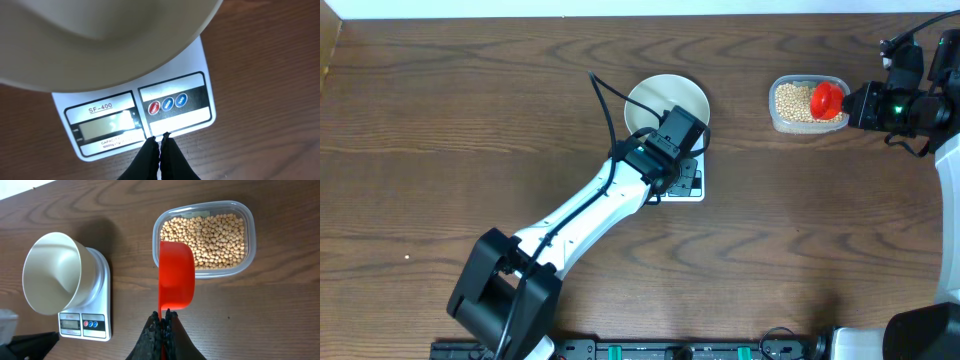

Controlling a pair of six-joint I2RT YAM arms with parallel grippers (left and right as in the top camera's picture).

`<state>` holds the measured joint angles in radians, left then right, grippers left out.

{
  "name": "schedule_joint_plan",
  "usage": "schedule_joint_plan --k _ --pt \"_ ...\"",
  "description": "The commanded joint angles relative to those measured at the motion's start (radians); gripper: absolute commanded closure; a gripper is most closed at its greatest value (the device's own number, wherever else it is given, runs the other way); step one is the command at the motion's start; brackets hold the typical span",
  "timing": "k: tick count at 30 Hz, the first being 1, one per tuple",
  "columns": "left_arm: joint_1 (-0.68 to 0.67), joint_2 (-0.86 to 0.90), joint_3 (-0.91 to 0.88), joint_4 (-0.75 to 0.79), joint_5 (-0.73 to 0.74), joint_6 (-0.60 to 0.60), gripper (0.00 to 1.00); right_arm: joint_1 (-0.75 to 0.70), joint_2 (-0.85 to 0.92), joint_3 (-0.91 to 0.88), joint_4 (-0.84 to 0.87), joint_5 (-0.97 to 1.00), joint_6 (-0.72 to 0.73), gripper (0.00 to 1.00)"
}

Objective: Scoop item into bowl and weigh 50g on scale

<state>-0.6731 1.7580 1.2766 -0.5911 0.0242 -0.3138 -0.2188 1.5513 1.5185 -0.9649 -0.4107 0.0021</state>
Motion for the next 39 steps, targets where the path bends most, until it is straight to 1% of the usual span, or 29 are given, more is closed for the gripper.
schedule_joint_plan --k 1,6,23,29,34,39 --pt "-0.001 0.062 -0.004 0.015 0.002 0.002 0.93 -0.004 0.007 0.018 -0.002 0.001 -0.018 0.99" --pt "-0.001 0.117 -0.004 0.063 0.002 -0.005 0.92 -0.004 0.007 0.018 -0.016 0.002 -0.019 0.99" --pt "-0.001 0.230 -0.004 0.107 0.002 -0.013 0.93 -0.004 0.008 0.018 -0.017 0.016 -0.019 0.99" --pt "0.000 0.230 -0.004 0.115 0.002 -0.013 0.93 -0.004 0.008 0.018 -0.021 0.016 -0.019 0.99" --pt "0.000 0.180 -0.002 0.122 0.002 -0.012 0.92 -0.004 0.008 0.018 -0.023 0.016 -0.019 0.99" --pt "-0.001 0.168 -0.001 0.133 0.002 -0.012 0.93 -0.004 0.008 0.018 -0.024 0.016 -0.019 0.99"
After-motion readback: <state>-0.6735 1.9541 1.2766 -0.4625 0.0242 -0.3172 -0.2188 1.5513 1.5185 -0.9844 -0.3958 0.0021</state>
